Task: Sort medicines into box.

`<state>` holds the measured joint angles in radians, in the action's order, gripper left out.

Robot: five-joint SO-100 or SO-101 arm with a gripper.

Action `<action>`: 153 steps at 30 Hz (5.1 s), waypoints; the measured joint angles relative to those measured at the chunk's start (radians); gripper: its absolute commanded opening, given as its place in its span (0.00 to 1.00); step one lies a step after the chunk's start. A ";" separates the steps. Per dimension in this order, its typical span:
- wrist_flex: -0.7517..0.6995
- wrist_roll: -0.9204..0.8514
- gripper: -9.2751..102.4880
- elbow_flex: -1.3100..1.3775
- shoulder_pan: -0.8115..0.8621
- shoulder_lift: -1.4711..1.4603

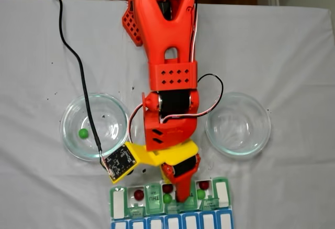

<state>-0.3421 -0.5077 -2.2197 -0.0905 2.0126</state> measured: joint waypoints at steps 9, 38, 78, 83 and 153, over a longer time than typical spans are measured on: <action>-0.382 -0.120 0.08 0.147 0.149 0.086; -0.440 -0.641 0.27 -0.189 0.502 0.380; -0.121 -0.836 0.24 -0.310 0.601 0.213; -0.066 -0.847 0.24 -0.310 0.612 0.169; -0.347 -0.029 0.08 0.325 0.204 -0.121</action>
<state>-0.6888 -0.5369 -1.8945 0.1135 1.8914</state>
